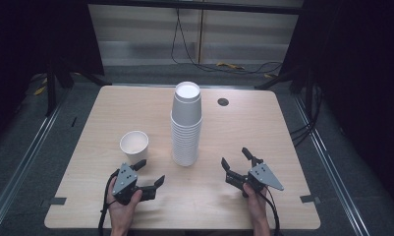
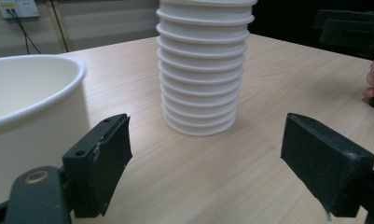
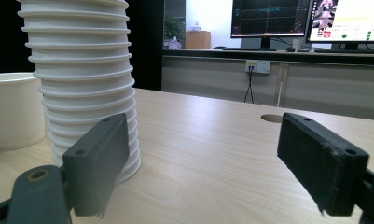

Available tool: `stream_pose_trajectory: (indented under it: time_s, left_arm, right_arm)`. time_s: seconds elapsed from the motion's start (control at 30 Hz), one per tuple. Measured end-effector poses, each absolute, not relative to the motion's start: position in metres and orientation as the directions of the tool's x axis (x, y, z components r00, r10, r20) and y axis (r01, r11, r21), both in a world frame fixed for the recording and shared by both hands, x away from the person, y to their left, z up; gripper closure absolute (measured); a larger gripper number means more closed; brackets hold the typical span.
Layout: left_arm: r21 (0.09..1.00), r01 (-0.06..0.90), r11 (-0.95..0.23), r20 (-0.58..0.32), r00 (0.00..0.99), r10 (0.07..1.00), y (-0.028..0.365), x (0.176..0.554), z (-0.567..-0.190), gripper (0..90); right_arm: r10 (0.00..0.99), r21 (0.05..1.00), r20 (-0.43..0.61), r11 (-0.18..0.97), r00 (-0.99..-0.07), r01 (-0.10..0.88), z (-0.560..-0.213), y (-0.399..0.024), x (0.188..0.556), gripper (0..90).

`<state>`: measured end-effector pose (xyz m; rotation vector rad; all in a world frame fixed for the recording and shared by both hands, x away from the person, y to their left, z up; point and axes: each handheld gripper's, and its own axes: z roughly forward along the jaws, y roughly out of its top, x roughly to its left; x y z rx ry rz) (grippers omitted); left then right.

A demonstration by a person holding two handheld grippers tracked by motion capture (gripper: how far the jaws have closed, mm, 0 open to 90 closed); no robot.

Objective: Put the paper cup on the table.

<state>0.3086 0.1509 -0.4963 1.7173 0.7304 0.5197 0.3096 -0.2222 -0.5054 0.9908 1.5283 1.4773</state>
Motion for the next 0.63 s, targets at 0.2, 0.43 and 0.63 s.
stream_pose_trajectory:
  time_s: [0.2,0.43,0.63]
  left_arm:
    - [0.964,0.224,-0.146,-0.064,0.724,0.686,0.137,0.321,-0.502,15.8]
    - [0.973,0.188,-0.134,-0.045,0.722,0.69,0.131,0.319,-0.508,15.6]
    - [0.973,0.139,-0.182,0.026,0.725,0.688,0.124,0.313,-0.508,15.7]
  right_arm:
    - [0.918,1.0,-0.013,0.022,-0.396,0.019,-0.505,-0.222,0.31,16.5]
    - [0.918,1.0,-0.013,0.022,-0.396,0.019,-0.505,-0.222,0.31,16.5]
    - [0.919,0.999,-0.018,0.03,-0.394,0.024,-0.505,-0.222,0.31,16.5]
